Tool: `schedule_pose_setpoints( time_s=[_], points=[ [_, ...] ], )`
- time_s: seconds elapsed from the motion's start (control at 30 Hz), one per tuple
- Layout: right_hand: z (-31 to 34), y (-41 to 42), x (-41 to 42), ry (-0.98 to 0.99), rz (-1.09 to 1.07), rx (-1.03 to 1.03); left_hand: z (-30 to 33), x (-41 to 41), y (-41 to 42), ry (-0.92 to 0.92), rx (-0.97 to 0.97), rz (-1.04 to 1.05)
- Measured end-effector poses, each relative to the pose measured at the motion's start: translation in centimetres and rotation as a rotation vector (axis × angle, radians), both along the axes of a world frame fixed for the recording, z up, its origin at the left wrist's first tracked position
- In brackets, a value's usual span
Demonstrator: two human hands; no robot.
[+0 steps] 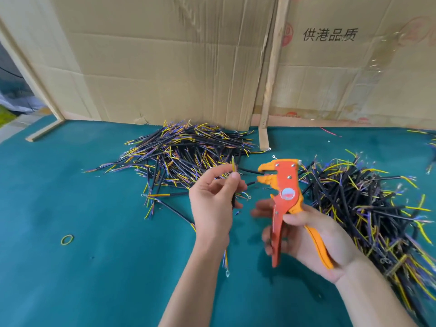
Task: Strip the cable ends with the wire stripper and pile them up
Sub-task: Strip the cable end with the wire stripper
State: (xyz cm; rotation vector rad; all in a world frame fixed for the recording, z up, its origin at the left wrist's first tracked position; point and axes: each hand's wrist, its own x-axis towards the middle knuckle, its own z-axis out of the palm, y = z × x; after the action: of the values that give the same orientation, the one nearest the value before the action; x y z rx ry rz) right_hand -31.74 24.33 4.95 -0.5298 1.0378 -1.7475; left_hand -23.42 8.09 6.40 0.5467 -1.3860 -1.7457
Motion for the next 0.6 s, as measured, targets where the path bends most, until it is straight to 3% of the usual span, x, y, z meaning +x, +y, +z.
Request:
schedule_pose_setpoints(
  time_s=[0.17,0.3,0.6],
  points=[
    [-0.3,-0.6,0.1,0.008,-0.160,-0.061,-2.2,-0.4,1.2,-0.112,-0.090,-0.073],
    [-0.4,-0.7,0.2,0.005,-0.152,-0.063,-3.2,-0.8,2.0,-0.180,-0.169,-0.161],
    [-1.0,-0.9,0.1,0.013,-0.162,-0.026,-5.3,-1.7,1.8,-0.143,-0.194,-0.278]
  ],
)
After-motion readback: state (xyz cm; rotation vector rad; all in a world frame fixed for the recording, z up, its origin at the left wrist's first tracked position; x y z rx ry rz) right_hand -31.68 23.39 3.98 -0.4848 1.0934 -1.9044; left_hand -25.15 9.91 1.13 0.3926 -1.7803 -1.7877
